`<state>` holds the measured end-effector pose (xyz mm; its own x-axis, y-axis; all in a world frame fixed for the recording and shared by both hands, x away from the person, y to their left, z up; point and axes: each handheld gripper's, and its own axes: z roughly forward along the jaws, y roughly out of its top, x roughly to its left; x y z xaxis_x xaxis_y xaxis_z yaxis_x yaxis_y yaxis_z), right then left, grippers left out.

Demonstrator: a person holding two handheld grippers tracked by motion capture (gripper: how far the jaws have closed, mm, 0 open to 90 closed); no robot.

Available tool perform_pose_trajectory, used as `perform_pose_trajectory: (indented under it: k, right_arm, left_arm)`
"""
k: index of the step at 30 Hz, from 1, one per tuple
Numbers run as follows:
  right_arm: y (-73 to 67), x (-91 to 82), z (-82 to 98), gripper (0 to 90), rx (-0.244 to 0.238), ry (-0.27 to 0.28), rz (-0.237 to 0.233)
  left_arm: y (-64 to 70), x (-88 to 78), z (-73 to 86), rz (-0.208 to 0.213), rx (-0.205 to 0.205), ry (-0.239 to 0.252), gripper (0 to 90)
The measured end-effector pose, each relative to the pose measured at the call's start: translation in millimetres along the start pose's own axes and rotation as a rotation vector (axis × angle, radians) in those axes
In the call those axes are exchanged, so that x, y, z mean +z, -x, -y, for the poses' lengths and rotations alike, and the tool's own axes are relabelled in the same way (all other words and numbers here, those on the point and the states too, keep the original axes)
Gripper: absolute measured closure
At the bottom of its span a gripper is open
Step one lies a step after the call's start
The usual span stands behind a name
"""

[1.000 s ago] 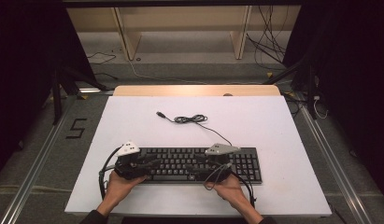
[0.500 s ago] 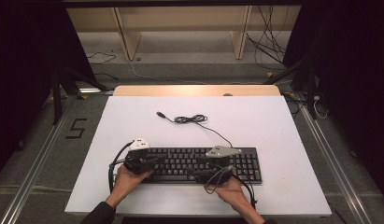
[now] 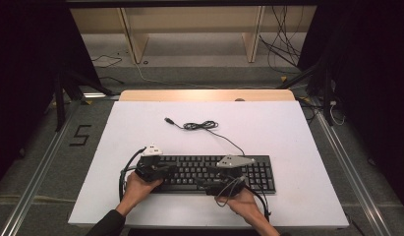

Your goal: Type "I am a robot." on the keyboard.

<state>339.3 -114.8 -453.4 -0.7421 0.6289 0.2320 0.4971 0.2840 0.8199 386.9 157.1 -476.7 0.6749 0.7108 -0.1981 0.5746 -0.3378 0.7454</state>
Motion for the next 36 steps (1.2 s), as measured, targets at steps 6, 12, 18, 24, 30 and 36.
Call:
perform_pose_trajectory:
  k: [6, 12, 18, 24, 30, 36]
  right_arm:
    - [-0.5, 0.2, 0.0, 37.2, 0.001, -0.002, -0.001]
    - [-1.2, 0.3, 0.2, 37.2, -0.004, -0.002, 0.0]
    - [-0.8, -0.1, -0.3, 37.2, -0.004, 0.002, 0.002]
    - [-0.4, -0.6, -0.5, 37.2, 0.0, 0.005, 0.004]
    - [-0.6, -0.3, -0.4, 36.5, -0.003, 0.005, 0.004]
    - [0.1, 0.2, -0.3, 35.8, 0.0, 0.002, 0.003]
  left_arm:
    - [-0.4, 3.7, 0.5, -0.01, 0.003, -0.018, 89.0]
    - [0.4, 6.0, 2.0, -0.011, -0.004, -0.025, 89.1]
    - [1.5, 5.3, 1.7, -0.016, -0.004, -0.023, 88.9]
    - [0.7, -2.5, 0.0, -0.018, -0.011, 0.026, 87.9]
    - [-2.3, -15.9, -1.2, 0.0, -0.042, 0.072, 77.8]
    - [-3.2, -26.5, 1.2, 0.037, -0.064, 0.108, 63.6]
